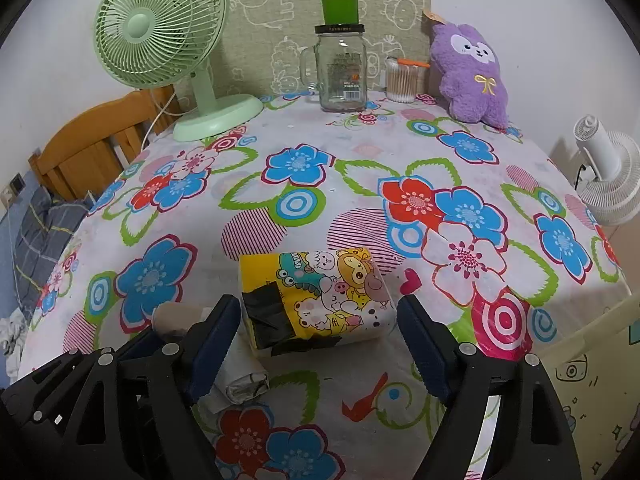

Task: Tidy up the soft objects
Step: 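Grasp the yellow cartoon tissue pack with the right tool while the left tool holds the cloth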

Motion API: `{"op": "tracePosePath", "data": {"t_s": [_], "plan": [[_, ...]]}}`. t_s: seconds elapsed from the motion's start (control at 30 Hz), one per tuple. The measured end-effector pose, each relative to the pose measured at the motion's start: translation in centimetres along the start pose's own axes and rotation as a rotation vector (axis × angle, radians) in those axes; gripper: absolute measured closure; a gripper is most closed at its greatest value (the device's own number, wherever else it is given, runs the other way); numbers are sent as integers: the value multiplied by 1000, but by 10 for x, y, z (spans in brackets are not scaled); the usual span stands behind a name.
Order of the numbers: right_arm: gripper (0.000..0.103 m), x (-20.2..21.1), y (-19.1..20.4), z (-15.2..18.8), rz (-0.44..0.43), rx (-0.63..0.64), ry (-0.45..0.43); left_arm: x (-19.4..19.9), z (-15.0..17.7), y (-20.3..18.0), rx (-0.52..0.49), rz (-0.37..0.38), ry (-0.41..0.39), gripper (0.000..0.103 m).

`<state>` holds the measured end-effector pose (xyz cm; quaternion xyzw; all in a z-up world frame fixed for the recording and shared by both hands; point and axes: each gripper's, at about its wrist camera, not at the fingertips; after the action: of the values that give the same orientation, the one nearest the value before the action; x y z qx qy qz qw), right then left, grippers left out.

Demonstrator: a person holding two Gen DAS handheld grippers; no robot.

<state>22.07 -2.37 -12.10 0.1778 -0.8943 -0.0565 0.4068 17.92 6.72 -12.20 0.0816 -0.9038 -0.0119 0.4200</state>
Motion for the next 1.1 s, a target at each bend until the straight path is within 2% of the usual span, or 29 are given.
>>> {"op": "tracePosePath", "data": {"t_s": [0.13, 0.33, 1.1], "plan": [[24, -7, -5, 0, -33, -31, 50, 0, -1, -2, -12, -9, 0, 80], [26, -7, -4, 2, -38, -32, 49, 1, -2, -2, -15, -12, -2, 80], [27, 50, 8, 18, -35, 2, -20, 55, 17, -7, -14, -14, -74, 81]]}}
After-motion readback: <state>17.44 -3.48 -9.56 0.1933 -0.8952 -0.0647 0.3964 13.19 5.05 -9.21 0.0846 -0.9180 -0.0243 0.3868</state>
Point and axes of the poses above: each gripper's, at about its wrist camera, not at the fingertips, and x roughly against the way its jaws point, y to its left, z to its underside, and after that the axes turned 13 degrees about -z, right-handed
